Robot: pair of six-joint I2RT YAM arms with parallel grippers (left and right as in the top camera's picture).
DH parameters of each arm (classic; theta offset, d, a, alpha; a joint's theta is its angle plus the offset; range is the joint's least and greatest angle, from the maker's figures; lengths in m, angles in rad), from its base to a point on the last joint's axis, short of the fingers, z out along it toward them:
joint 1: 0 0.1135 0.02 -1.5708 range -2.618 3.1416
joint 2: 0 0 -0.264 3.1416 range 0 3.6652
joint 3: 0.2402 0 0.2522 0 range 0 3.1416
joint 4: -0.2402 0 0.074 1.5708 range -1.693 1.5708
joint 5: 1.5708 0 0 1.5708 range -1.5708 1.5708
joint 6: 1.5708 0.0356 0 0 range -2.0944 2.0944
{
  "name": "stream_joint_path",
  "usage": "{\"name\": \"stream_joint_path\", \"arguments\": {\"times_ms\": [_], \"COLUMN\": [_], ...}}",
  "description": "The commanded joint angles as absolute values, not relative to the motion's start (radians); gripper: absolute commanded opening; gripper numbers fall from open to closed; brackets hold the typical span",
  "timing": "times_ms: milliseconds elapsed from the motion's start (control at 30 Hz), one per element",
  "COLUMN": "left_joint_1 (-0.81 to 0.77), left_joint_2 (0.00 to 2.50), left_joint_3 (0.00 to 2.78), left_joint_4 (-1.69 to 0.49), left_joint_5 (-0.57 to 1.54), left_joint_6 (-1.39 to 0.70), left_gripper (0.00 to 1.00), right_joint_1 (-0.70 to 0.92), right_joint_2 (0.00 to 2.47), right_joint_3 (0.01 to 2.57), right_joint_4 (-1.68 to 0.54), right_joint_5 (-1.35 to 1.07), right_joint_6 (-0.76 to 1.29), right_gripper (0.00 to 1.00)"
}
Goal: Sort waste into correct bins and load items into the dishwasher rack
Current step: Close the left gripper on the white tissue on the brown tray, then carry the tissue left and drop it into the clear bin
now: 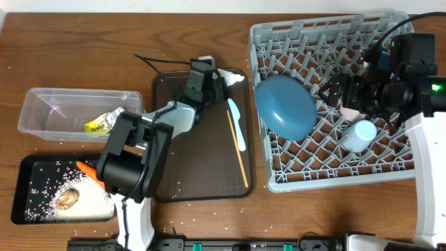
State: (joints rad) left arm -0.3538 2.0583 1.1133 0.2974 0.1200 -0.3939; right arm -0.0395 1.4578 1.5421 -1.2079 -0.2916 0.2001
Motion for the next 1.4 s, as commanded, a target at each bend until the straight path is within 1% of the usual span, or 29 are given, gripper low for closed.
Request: {"name": "stream_joint_path", "arguments": {"times_ms": [0,100,133,167,300,400,467,567,667,800,967,1167,1267,1367], "left_joint_1": [-0.351,-0.351,-0.351,-0.351,-0.35,-0.35,-0.348,-0.342,-0.329,-0.303,-0.258,-0.138,-0.044,0.058], "left_joint_2": [2.088,2.107,2.111,2.111,2.111,2.111,2.11,2.092,2.03,1.868,1.695,1.475,1.376,1.316], "left_joint_3": [1.111,1.111,1.111,1.111,1.111,1.111,1.111,1.111,1.111,1.111,1.111,1.111,1.111,1.111], "left_joint_4": [0.326,0.362,0.368,0.369,0.369,0.369,0.369,0.345,0.27,0.077,-0.163,-0.44,-0.558,-0.633], "left_joint_5": [0.1,0.1,0.1,0.1,0.088,0.085,0.086,0.086,0.086,0.084,0.023,-0.067,-0.137,-0.145], "left_joint_6": [-0.402,-0.402,-0.402,-0.402,-0.402,-0.402,-0.402,-0.401,-0.397,-0.334,-0.33,-0.323,-0.323,-0.324], "left_gripper": [0.56,0.56,0.53,0.45,0.23,0.11,0.06,0.07,0.06,0.06,0.06,0.06,0.06,0.06], "right_joint_1": [-0.025,-0.025,-0.025,-0.025,-0.025,-0.025,-0.025,-0.025,-0.025,-0.025,-0.025,-0.025,-0.025,-0.025], "right_joint_2": [1.46,1.46,1.46,1.46,1.46,1.46,1.46,1.46,1.46,1.46,1.46,1.46,1.46,1.46], "right_joint_3": [1.54,1.54,1.54,1.54,1.54,1.54,1.54,1.54,1.54,1.54,1.54,1.54,1.54,1.54], "right_joint_4": [-1.209,-1.209,-1.209,-1.209,-1.209,-1.209,-1.212,-1.217,-1.222,-1.219,-1.22,-1.22,-1.219,-1.219], "right_joint_5": [-0.288,-0.289,-0.289,-0.289,-0.289,-0.289,-0.289,-0.289,-0.288,-0.288,-0.289,-0.289,-0.289,-0.289], "right_joint_6": [0.186,0.195,0.198,0.198,0.205,0.205,0.205,0.205,0.205,0.205,0.205,0.205,0.209,0.209], "right_gripper": [0.99,0.99,0.99,0.99,0.99,0.99,0.99,0.99,0.99,0.99,0.99,0.99,0.99,0.99]}}
